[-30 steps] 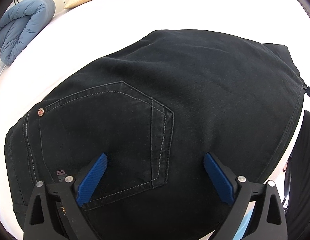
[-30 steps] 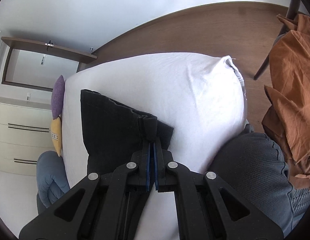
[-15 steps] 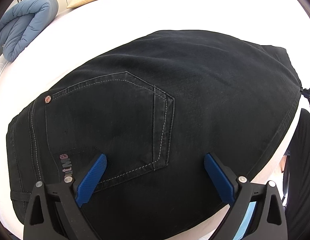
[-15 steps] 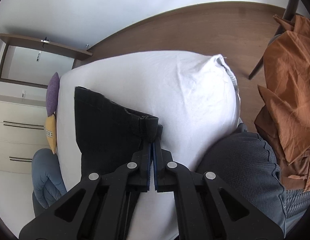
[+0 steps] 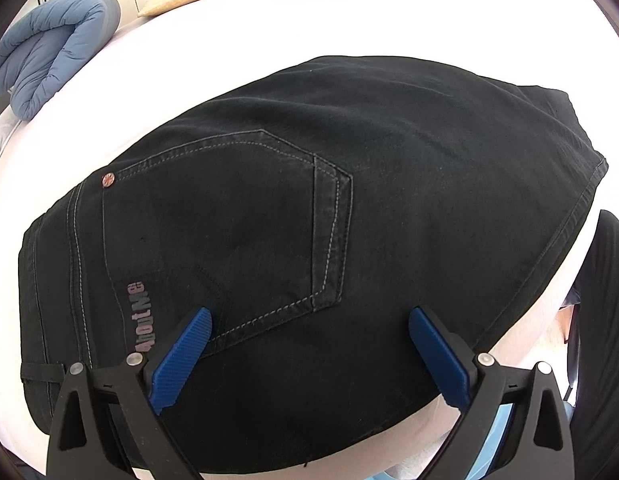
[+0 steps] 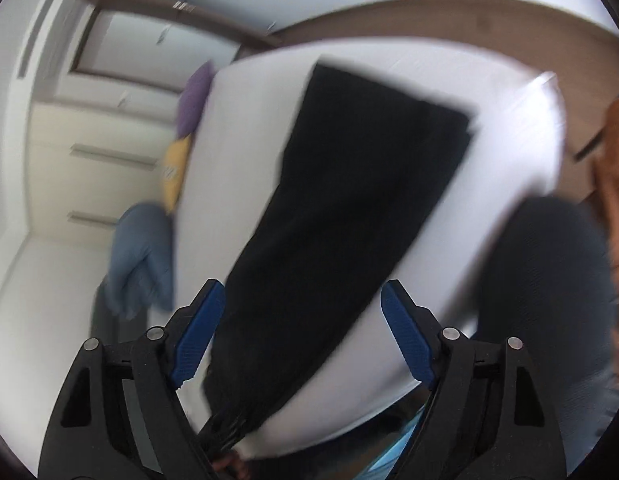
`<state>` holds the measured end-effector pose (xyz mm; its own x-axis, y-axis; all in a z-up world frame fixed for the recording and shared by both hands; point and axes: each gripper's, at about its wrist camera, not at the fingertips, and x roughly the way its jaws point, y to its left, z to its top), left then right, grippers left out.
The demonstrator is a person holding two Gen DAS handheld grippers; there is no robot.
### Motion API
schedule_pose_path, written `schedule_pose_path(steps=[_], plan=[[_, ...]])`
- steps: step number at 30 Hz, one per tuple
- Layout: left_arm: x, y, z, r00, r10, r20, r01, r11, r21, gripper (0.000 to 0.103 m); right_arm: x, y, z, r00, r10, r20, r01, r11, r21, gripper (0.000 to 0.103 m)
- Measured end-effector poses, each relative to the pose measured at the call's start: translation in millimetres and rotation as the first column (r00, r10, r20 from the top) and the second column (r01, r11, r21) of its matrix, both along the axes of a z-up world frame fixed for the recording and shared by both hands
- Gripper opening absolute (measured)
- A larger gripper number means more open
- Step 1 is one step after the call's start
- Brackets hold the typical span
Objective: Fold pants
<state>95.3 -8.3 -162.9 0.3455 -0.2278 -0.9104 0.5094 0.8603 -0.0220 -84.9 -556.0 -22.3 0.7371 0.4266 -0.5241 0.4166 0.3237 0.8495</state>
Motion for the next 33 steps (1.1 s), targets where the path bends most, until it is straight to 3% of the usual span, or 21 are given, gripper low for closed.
schedule_pose_path(steps=[2,7,14,20,24,27,33], plan=[[-1,2,-1,1.000,0.002,-0.001,-0.002,1.000,0.000,0.102,23,41,-21,0.994,0.112,-0.001,-0.111,0.987,0.119,0.054],[-2,9,0,1.000,0.008,0.002,-0.008,1.000,-0.006,0.102,45,92,-70,0.976,0.195,-0.100,-0.170,0.960,0.221,0.035],[2,11,0,1.000,0.007,0.002,-0.007,1.000,-0.014,0.103,47,103,-95,0.967,0.199,-0.161,-0.154,0.954,0.256,0.035],[3,10,-2,1.000,0.010,0.001,-0.010,1.000,-0.012,0.103,51,106,-108,0.975,0.171,-0.141,-0.124,0.948,0.292,0.035],[3,8,-1,1.000,0.010,0.002,-0.010,1.000,-0.008,0.103,56,104,-113,0.976,0.173,-0.135,-0.129,0.950,0.284,0.035],[2,4,-2,1.000,0.007,-0.002,-0.007,1.000,-0.004,0.103,62,105,-113,0.968,0.192,-0.160,-0.151,0.959,0.239,0.004],[2,3,-2,1.000,-0.015,-0.014,0.015,1.000,0.010,0.103,59,112,-105,0.958,0.204,-0.199,-0.174,0.972,0.157,0.001]])
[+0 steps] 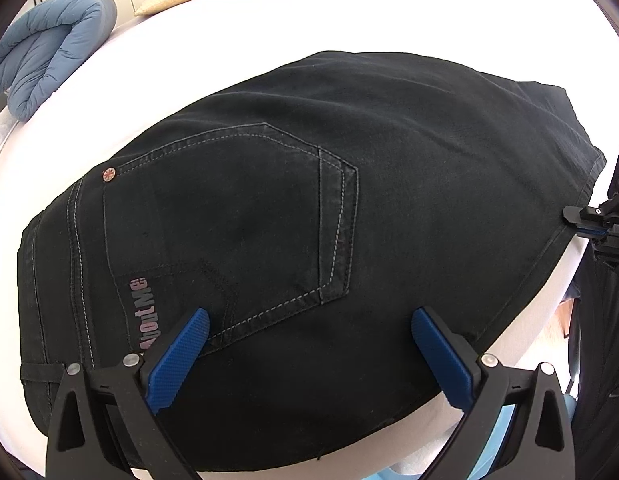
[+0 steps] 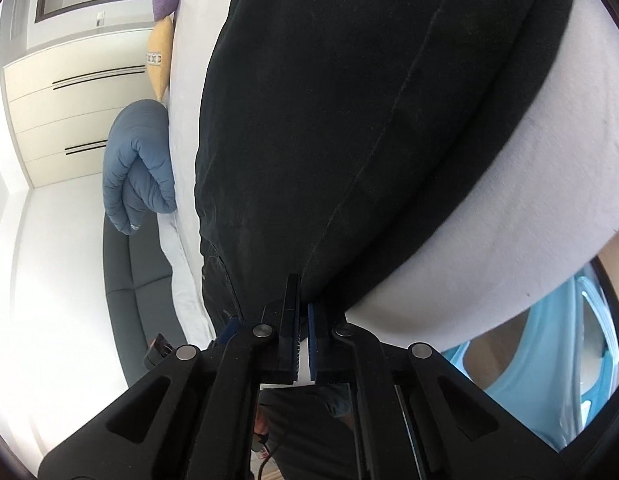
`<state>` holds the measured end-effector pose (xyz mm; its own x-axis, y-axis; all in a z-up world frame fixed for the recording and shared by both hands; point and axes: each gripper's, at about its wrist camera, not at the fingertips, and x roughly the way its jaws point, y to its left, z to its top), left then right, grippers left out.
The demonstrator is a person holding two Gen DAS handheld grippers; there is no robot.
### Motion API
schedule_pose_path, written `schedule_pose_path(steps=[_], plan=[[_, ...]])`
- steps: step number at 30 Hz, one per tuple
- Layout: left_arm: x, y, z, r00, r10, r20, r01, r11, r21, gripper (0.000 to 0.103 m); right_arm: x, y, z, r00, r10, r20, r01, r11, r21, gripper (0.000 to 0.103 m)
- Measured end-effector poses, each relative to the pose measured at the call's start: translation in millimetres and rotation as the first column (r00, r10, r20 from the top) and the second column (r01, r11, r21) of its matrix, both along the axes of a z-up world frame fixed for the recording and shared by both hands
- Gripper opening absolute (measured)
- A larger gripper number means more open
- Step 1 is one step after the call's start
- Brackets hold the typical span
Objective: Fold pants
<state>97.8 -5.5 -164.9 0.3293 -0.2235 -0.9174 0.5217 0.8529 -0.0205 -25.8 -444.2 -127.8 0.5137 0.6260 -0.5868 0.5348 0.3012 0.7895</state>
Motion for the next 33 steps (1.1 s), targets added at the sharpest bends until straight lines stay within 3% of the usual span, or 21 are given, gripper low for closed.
schedule_pose_path(steps=[4,11,15,18,21,24,27,28,30,32,33], plan=[[-2,2,-1,1.000,-0.021,-0.007,0.021,1.000,0.015,0.103,-7,2,-5,1.000,0.007,-0.030,-0.007,1.000,-0.012,0.001],[-2,2,3,1.000,-0.013,-0.011,0.013,1.000,0.024,0.103,-11,-10,-12,1.000,0.016,-0.024,-0.015,0.998,0.056,0.004],[-9,2,31,1.000,-0.001,-0.004,0.001,1.000,-0.027,0.096,-20,-10,28,0.990,0.126,-0.059,-0.133,0.982,-0.131,0.014],[0,-9,52,1.000,0.005,0.028,-0.003,0.996,-0.091,0.096,-13,-12,67,0.981,0.195,0.019,-0.183,0.947,-0.263,0.014],[24,-36,61,0.999,0.016,0.045,-0.009,0.987,-0.158,0.096,19,-17,81,0.972,0.204,0.113,-0.162,0.938,-0.305,0.014],[47,-72,51,0.999,0.006,0.032,0.000,0.978,-0.207,0.096,64,-21,68,0.971,0.174,0.166,-0.129,0.958,-0.256,0.014],[52,-98,17,0.998,-0.031,-0.053,0.023,0.988,-0.154,0.093,93,-22,35,0.977,0.170,0.125,-0.144,0.971,-0.190,0.014],[44,-104,9,0.997,-0.054,-0.048,0.048,0.992,-0.116,0.093,95,-24,19,0.986,0.153,0.060,-0.140,0.973,-0.182,0.014],[21,-111,6,0.993,-0.118,0.026,0.119,0.992,-0.048,0.094,87,-35,2,0.987,0.128,0.093,-0.117,0.986,-0.119,0.012],[6,-105,4,0.992,-0.126,0.028,0.127,0.990,-0.056,0.094,68,-56,1,0.991,0.069,0.116,-0.052,0.988,-0.145,0.000],[2,-101,5,0.992,-0.120,0.026,0.121,0.991,-0.064,0.094,59,-69,-1,0.993,0.026,0.119,-0.007,0.988,-0.155,0.000]])
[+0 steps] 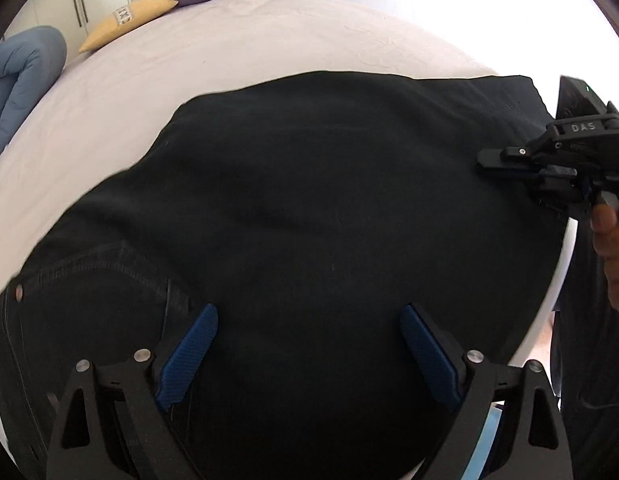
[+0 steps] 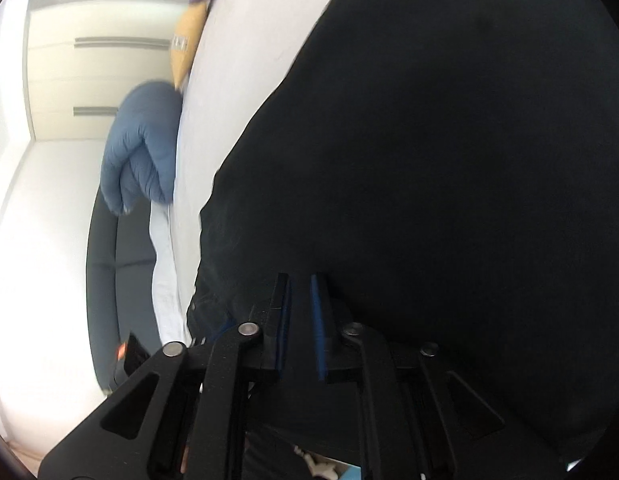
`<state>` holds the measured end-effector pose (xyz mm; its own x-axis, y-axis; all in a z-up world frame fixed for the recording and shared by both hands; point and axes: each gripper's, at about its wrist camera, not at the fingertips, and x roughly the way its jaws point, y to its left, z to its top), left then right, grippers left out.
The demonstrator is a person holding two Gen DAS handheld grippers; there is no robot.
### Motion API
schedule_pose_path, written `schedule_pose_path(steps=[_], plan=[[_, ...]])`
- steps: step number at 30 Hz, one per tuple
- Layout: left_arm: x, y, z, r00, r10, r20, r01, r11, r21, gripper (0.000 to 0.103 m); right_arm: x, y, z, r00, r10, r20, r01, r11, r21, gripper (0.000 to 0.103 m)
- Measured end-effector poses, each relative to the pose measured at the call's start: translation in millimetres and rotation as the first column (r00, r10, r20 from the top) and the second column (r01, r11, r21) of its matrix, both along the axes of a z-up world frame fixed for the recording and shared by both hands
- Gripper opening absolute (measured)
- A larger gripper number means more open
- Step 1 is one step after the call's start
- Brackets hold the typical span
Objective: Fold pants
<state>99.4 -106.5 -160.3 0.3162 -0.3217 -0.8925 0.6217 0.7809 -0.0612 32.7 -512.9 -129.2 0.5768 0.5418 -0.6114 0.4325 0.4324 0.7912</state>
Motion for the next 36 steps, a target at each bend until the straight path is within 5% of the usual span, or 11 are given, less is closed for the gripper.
schedule_pose_path(steps=[3,8,10,14,17,20,24,27,30,33,36], plan=[[-12,6,0,1.000,-0.010,0.008,0.010,1.000,0.000,0.094,-40,-67,-5,0.970,-0.244,0.014,0.242,0.969,0.056,0.000],[-20,10,10,1.000,-0.012,0.000,0.012,1.000,0.021,0.090,-86,-152,43,0.869,-0.495,0.014,0.489,0.854,-0.177,0.000],[-16,10,23,1.000,0.002,0.013,-0.003,1.000,0.021,0.083,-86,-157,69,0.877,-0.477,0.058,0.478,0.850,-0.223,0.001],[14,-19,50,0.999,0.005,0.042,-0.002,0.997,-0.075,0.083,-34,-102,87,0.966,-0.219,0.137,0.238,0.961,-0.140,0.001],[39,-55,51,0.998,-0.030,0.060,0.037,0.992,-0.119,0.083,14,-53,61,0.990,-0.058,0.127,0.065,0.996,-0.053,0.001],[70,-87,32,0.999,-0.030,-0.025,0.026,0.988,-0.151,0.083,44,-35,19,0.998,0.005,0.060,-0.007,1.000,0.025,0.001],[75,-97,7,0.999,-0.023,-0.024,0.020,0.992,-0.124,0.081,48,-85,-14,0.990,-0.129,0.063,0.121,0.987,0.110,0.000],[78,-85,10,1.000,-0.026,-0.006,0.024,0.989,-0.148,0.073,31,-148,6,0.951,-0.292,0.100,0.294,0.956,-0.003,0.000],[82,-60,6,1.000,-0.002,-0.031,-0.005,0.971,-0.237,0.054,18,-193,11,0.915,-0.385,0.124,0.387,0.922,0.000,0.000],[91,-22,6,0.994,0.084,-0.069,-0.101,0.949,-0.300,0.050,6,-204,36,0.903,-0.412,0.122,0.426,0.894,-0.138,0.000],[96,6,17,0.982,0.177,-0.066,-0.189,0.933,-0.306,0.047,-14,-198,52,0.889,-0.447,0.099,0.458,0.877,-0.146,0.000]])
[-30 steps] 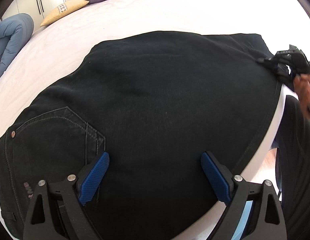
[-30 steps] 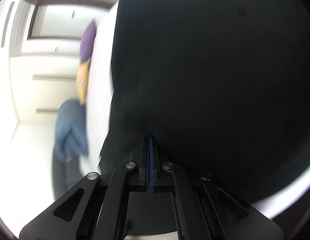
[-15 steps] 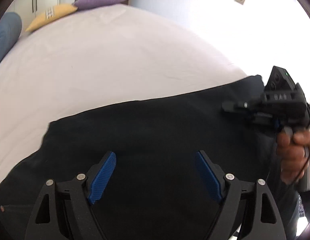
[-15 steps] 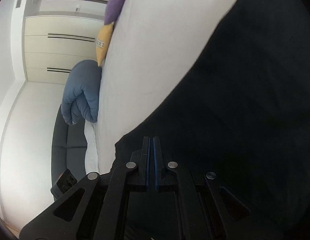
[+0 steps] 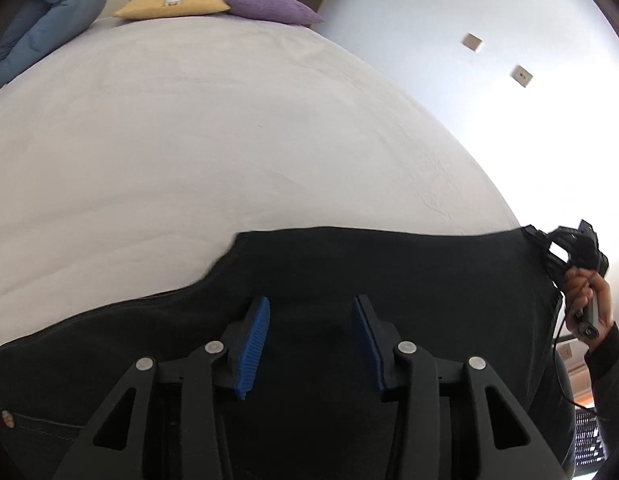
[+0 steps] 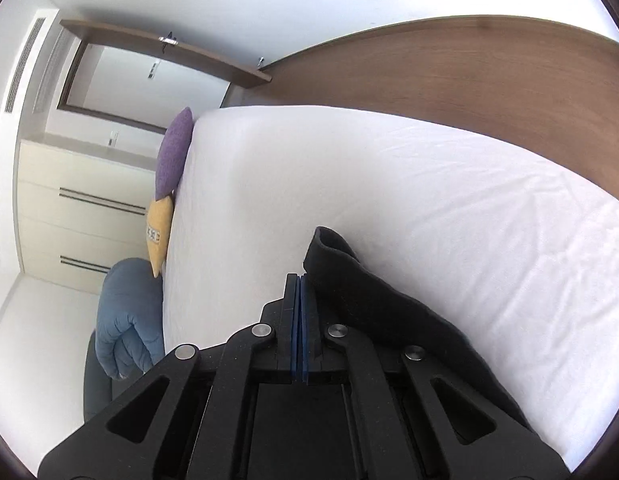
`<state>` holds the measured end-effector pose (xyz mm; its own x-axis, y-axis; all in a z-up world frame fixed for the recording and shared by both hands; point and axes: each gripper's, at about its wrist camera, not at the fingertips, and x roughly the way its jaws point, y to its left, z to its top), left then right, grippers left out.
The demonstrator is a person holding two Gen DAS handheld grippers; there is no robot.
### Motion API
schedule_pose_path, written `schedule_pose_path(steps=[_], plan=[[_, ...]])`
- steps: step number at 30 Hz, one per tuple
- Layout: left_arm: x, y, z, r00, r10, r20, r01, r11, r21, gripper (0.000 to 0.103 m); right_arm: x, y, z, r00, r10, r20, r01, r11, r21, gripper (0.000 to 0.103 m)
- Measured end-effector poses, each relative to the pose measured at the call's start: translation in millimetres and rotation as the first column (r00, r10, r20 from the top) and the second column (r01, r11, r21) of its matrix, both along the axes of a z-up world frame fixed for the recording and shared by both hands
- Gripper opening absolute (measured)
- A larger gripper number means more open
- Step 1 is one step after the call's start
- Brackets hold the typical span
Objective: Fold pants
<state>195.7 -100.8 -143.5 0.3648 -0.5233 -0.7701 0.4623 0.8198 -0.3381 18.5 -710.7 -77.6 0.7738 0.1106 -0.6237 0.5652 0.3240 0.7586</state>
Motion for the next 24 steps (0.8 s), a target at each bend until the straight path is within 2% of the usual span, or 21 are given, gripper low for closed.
schedule_pose_path(steps=[2,3,4,5,6,7,8,9,10,11,12,13,15,16,18,19,20,21,22,23,24], plan=[[-2,4,14,0.999,0.022,0.031,-0.021,1.000,-0.022,0.052,-1,40,16,0.992,0.122,0.039,-0.122,0.992,-0.011,0.003],[-1,-1,20,0.999,0.014,0.030,-0.011,0.997,-0.075,0.058,1,63,18,0.981,0.181,0.065,-0.182,0.983,0.012,0.003],[-2,-9,22,1.000,-0.003,0.025,0.005,0.994,-0.109,0.065,6,100,17,0.958,0.271,0.096,-0.276,0.960,0.047,0.003],[-4,-23,22,0.999,-0.032,0.024,0.035,0.991,-0.127,0.068,14,141,13,0.923,0.366,0.117,-0.375,0.925,0.068,0.003],[-4,-36,19,0.998,-0.066,0.021,0.068,0.991,-0.119,0.073,21,175,8,0.887,0.444,0.126,-0.455,0.886,0.083,0.003],[-3,-53,7,0.995,-0.099,0.000,0.099,0.992,-0.077,0.073,29,215,0,0.859,0.497,0.124,-0.509,0.855,0.096,0.003],[2,-64,-4,0.994,-0.106,-0.025,0.105,0.994,-0.032,0.073,32,237,-11,0.840,0.532,0.107,-0.541,0.834,0.110,0.003],[3,-67,-18,0.994,-0.104,-0.042,0.104,0.995,0.003,0.062,35,253,-26,0.833,0.550,0.063,-0.553,0.822,0.133,0.003],[1,-61,-22,0.995,-0.092,-0.022,0.092,0.996,-0.008,0.049,34,259,-35,0.842,0.539,0.023,-0.536,0.831,0.148,0.003],[2,-52,-22,0.997,-0.077,-0.029,0.076,0.996,-0.039,0.044,38,253,-47,0.857,0.515,0.002,-0.509,0.846,0.158,0.000],[4,-37,-23,0.996,-0.058,-0.062,0.053,0.996,-0.076,0.033,34,239,-54,0.877,0.479,0.045,-0.479,0.860,0.175,0.000],[4,-25,-23,0.996,-0.053,-0.073,0.046,0.995,-0.092,0.020,30,225,-53,0.892,0.450,0.042,-0.451,0.879,0.157,0.000],[0,1,-23,0.996,-0.050,-0.067,0.045,0.996,-0.070,0.007,24,194,-44,0.921,0.391,0.004,-0.389,0.917,0.085,0.000],[-3,19,-25,0.998,-0.029,-0.059,0.027,0.999,-0.035,0.006,18,173,-40,0.943,0.333,-0.004,-0.332,0.941,0.063,0.000],[-4,55,-29,0.998,0.011,-0.059,-0.014,0.998,-0.057,0.003,2,132,-34,0.981,0.193,-0.018,-0.192,0.980,0.043,0.000],[-3,79,-29,0.997,0.052,-0.065,-0.057,0.996,-0.074,0.005,-3,101,-29,0.989,0.145,-0.025,-0.144,0.989,0.038,0.000],[-6,103,-24,0.994,0.090,-0.058,-0.095,0.992,-0.078,0.005,-11,90,-21,0.994,0.099,-0.047,-0.099,0.995,0.016,0.000],[-9,121,-19,0.990,0.137,-0.044,-0.140,0.987,-0.076,0.005,-15,87,-14,0.994,0.080,-0.069,-0.081,0.997,-0.007,0.000],[-9,140,-10,0.979,0.202,-0.019,-0.202,0.979,-0.036,0.014,-18,88,-4,0.993,0.067,-0.101,-0.071,0.997,-0.036,0.000],[-14,151,-3,0.970,0.242,0.001,-0.242,0.970,-0.027,0.019,-18,96,4,0.990,0.084,-0.112,-0.089,0.995,-0.045,0.000],[-22,162,6,0.964,0.266,0.010,-0.264,0.962,-0.070,0.021,-12,105,8,0.988,0.118,-0.096,-0.122,0.992,-0.038,0.000]])
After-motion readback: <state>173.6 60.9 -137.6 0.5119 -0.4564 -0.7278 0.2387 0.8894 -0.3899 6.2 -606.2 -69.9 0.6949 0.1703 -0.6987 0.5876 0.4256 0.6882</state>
